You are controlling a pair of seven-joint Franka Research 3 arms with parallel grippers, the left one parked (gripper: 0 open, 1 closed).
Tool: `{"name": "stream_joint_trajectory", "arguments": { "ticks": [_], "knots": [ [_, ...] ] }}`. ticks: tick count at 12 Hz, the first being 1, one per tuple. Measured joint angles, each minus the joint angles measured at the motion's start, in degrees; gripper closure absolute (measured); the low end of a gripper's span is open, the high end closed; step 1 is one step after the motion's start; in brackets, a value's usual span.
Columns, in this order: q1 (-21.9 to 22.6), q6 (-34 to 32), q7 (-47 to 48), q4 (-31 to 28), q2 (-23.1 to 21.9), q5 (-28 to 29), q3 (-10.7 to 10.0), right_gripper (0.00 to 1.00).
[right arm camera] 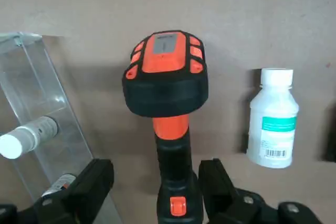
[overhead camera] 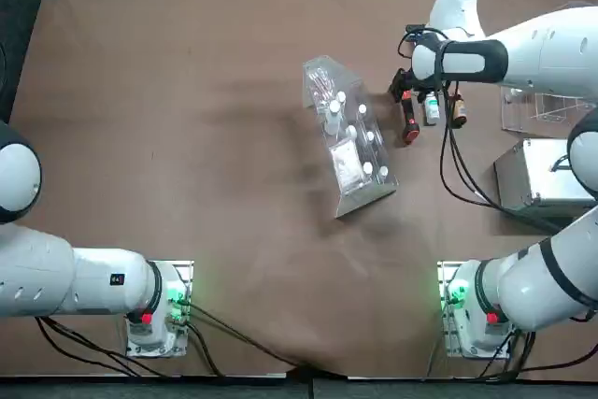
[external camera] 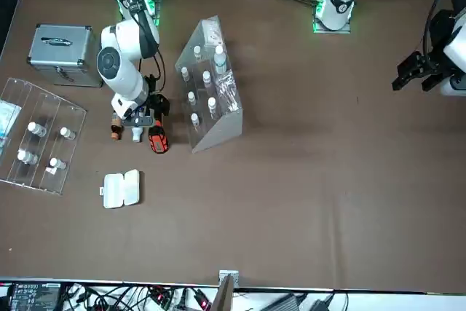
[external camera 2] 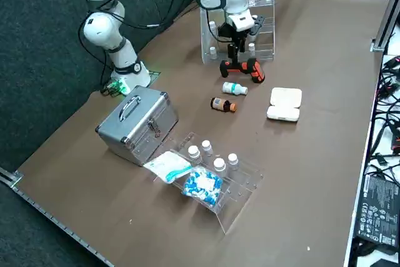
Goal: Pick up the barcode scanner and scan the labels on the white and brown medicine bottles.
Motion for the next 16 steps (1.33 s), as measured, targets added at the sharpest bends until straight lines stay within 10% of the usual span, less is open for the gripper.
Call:
{"name": "stream_joint_trajectory", "arguments": {
  "ticks": [16],
  "knots": [
    [-0.08,4.26,0.09,-0.82,4.49,-0.12,-0.41,0.0]
  ]
}}
